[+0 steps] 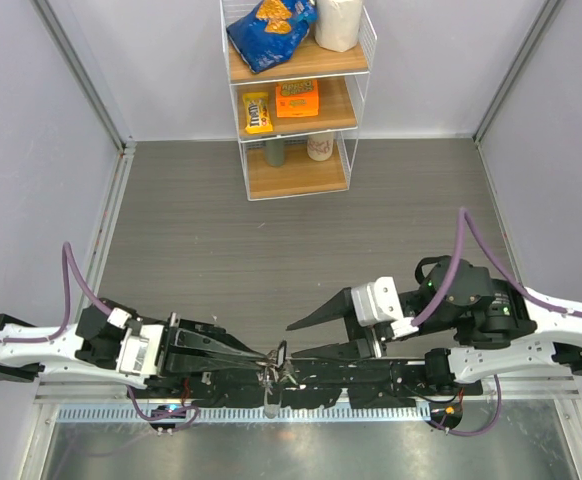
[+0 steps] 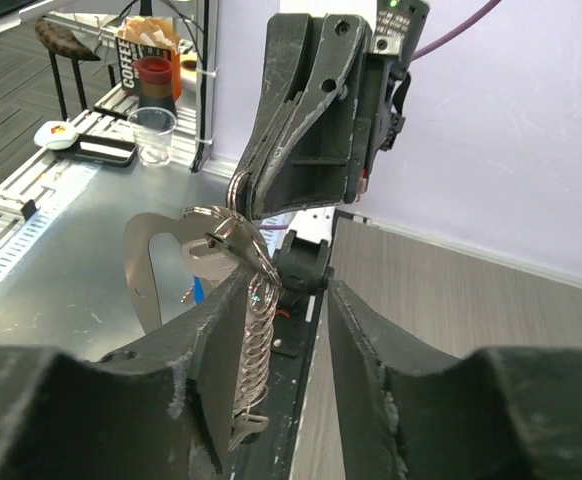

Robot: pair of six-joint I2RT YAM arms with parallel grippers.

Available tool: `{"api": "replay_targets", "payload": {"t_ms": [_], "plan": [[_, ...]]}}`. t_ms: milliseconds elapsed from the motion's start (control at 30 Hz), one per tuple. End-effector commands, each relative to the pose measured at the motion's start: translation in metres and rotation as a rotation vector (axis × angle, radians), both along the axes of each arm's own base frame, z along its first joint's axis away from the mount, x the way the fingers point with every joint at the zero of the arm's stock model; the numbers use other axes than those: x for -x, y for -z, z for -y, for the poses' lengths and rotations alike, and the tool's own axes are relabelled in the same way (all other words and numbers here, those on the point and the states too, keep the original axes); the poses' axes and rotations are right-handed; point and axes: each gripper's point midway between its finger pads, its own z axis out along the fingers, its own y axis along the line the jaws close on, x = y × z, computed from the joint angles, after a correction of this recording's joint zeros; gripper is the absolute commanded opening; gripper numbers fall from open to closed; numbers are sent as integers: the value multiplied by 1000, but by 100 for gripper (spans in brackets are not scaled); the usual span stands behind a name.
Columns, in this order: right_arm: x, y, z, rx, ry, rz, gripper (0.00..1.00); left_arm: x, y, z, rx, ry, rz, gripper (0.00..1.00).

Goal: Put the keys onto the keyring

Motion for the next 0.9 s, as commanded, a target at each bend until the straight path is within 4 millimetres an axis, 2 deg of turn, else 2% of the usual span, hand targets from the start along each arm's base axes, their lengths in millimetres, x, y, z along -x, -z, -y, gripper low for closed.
{"api": "replay_targets", "payload": {"t_ms": [0,100,400,700,867], "plan": [[-6,-29,11,-74,26,32,46,-5,-31,-16,112,-15,-34,0],[-2,-32,8,-66,4,38,50,-10,-32,-16,116,-37,-57,0],[6,-43,-5,-82,-38,12,50,-25,-28,-12,107,-111,-104,0],[6,-45,-17,-73,-39,-9,46,-35,-24,-14,114,-162,-129,0],[3,-42,-22,-60,-20,-6,37,-36,-24,-17,125,-164,-132,0]]}}
